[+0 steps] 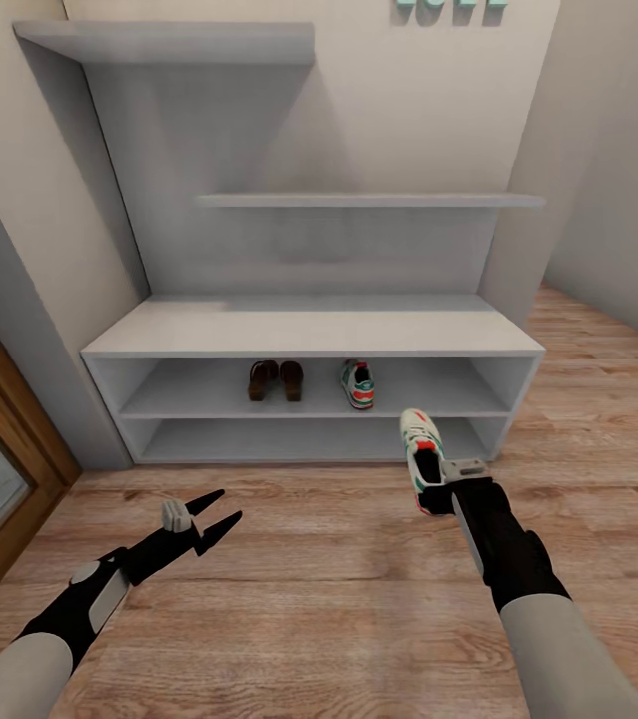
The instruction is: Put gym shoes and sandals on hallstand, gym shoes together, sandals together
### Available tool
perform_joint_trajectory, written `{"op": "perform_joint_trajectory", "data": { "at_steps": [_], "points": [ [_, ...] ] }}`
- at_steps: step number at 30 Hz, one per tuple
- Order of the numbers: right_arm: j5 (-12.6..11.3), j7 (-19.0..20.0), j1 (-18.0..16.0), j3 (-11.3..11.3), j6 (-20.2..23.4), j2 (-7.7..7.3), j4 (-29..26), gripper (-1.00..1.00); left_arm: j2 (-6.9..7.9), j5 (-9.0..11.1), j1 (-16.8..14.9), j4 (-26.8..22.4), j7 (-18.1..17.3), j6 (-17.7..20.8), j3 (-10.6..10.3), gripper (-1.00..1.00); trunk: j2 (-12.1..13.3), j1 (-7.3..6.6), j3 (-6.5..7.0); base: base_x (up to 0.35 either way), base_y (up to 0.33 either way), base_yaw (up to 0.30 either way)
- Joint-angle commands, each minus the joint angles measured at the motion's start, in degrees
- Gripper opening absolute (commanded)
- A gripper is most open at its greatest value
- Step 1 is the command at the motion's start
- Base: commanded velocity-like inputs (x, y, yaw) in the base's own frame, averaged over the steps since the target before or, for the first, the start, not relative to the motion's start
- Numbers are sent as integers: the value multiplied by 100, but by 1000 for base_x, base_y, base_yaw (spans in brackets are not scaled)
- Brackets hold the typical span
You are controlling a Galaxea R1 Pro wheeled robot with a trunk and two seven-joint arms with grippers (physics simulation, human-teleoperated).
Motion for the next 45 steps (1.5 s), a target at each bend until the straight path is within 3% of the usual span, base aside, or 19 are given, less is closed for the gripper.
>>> {"op": "perform_joint_trajectory", "data": {
  "at_steps": [1, 11, 14, 17, 18, 19, 20, 21, 23, 26, 27, 29, 33, 35, 38, 45],
  "points": [
    [43, 27, -3, -14, 17, 6, -6, -100, -1, 10, -4, 6, -17, -34, 2, 100, -2, -1, -5, 0, 0, 0],
    [33, 25, -5, -17, -64, -3, -1, -100, -19, 9, -4, 6, -35, -39, -5, 100, -2, -1, -5, 0, 0, 0],
    [29, 25, -5, -19, -158, -3, -14, -100, -47, 3, -4, 0, -248, -42, -111, 100, -2, -1, -5, 0, 0, 0],
    [27, 28, -5, -18, -268, -3, -13, -100, -141, -7, -4, 1, -686, -50, -449, 100, -2, -1, -5, 0, 0, 0],
    [20, 31, -5, -18, -298, -3, -10, -100, -253, -43, -4, 1, -869, -55, -800, 100, -2, -1, -5, 0, 0, 0],
    [18, 32, -5, -18, -305, -3, -9, -100, -291, -64, -4, 2, -905, -56, -940, 100, -2, -1, -5, 0, 0, 0],
    [15, 32, -5, -21, -314, -3, -6, -100, -362, -124, -4, 3, -953, -57, -1241, 100, -2, -1, -5, 0, 0, 0],
    [13, 33, -5, -24, -320, -7, -3, -100, -424, -200, -4, 6, -973, -58, -1553, 100, -2, -1, -5, 0, 0, 0],
    [6, 33, -5, -25, -325, -5, 0, -100, -512, -321, -4, 10, -959, -63, -1981, 100, -2, -1, -5, 0, 0, 0],
    [-33, 34, -5, -26, -328, -4, 1, -100, -574, -400, -4, 14, -892, -66, -2265, 100, -2, -1, -5, 0, 0, 0],
    [-197, 34, -5, -23, -330, -4, 2, -100, -615, -449, -4, 52, -776, -68, -2443, 100, -2, -1, -5, 0, 0, 0],
    [-400, 36, -9, -21, -327, -2, 2, -100, -631, -466, -4, 93, -679, -68, -2508, 100, -2, -1, -5, 0, 0, 0],
    [-1076, 47, -28, -19, -323, 4, 3, -100, -652, -469, -1, 144, -196, -161, -2572, 100, -2, -1, -5, 0, 0, 0],
    [-1240, 46, -34, -19, -323, 4, 3, -100, -669, -463, 16, 150, 49, -293, -2581, 100, -2, -1, -5, 0, 0, 0],
    [-1352, 45, -38, -19, -325, 2, -3, -100, -760, -462, 68, 166, 363, -459, -2584, 100, -2, -1, -5, 0, 0, 0],
    [-1371, 31, -40, -18, -378, -3, -6, -100, -878, -468, 98, 280, 544, -534, -2584, 100, -2, -1, -5, 0, 0, 0]
  ]
}}
